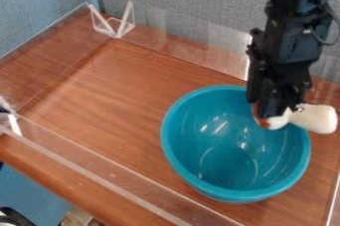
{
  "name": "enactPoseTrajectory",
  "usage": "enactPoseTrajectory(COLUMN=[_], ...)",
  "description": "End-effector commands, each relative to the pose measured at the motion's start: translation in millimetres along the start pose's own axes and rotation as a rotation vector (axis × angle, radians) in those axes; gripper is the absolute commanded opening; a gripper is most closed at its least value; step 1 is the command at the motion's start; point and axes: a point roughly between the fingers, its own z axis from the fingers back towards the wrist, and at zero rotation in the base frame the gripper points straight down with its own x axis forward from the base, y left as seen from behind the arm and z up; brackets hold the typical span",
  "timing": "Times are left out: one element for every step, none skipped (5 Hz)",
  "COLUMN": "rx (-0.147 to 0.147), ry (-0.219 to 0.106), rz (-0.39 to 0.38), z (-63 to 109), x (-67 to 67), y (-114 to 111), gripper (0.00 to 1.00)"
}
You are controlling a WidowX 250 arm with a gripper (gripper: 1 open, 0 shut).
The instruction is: Put the mushroom in the blue bowl
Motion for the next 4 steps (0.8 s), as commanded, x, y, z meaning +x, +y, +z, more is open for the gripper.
enactPoseTrajectory(rx=[0.035,0.034,0.034,0.035], ry=[-0.07,-0.07,-0.072,-0.075], rz=[-0.023,-0.023,-0.02,-0.008], z=[21.7,20.1,17.2,17.1], x=[3.2,2.9,4.2,1.2], y=[-5.9,-7.4,-7.8,-8.6], gripper=[0.0,1.0,1.0,1.0])
